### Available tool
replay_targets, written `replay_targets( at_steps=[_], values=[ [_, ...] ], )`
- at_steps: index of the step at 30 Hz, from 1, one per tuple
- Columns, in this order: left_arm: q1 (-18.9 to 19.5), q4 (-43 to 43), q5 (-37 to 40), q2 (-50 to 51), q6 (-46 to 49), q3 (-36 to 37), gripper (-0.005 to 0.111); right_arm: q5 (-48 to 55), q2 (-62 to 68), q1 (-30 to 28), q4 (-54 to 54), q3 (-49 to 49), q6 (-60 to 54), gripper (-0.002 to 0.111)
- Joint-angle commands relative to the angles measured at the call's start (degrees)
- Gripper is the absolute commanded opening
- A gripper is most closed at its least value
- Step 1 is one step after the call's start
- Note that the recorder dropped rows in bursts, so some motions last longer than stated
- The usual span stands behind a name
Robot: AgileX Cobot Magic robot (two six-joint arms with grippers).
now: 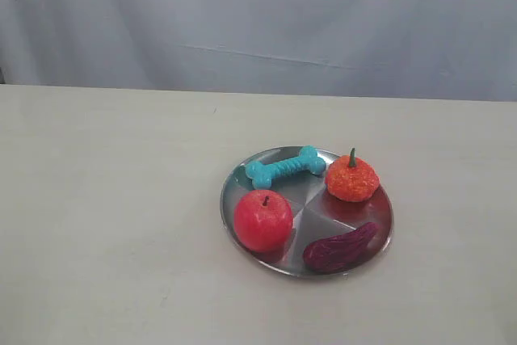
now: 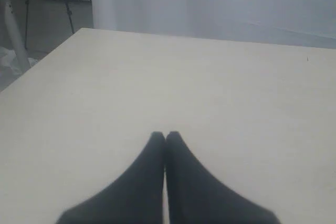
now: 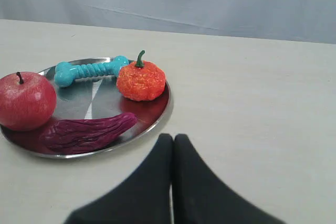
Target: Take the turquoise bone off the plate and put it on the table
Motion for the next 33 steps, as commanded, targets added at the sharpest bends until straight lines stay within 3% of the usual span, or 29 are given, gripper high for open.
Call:
replay_targets(
  at_steps=[1, 10, 22, 33],
  values=[
    [-0.3, 0.0, -0.2, -0.1, 0.0, 0.1, 0.000, -0.3, -0.3, 0.0, -0.2, 0.2, -0.1, 0.000],
    [-0.3, 0.0, -0.2, -0.1, 0.0, 0.1, 0.000, -12.0, -0.3, 0.0, -2.0, 0.2, -1.9, 0.000],
    [-0.3, 0.0, -0.2, -0.1, 0.0, 0.1, 0.000, -39.3, -0.3, 0.0, -1.8, 0.2, -1.9, 0.000],
    [-0.3, 0.0, -0.2, -0.1, 0.0, 0.1, 0.000, -49.1, -0.3, 0.0, -1.8, 0.2, -4.4, 0.000]
  ],
)
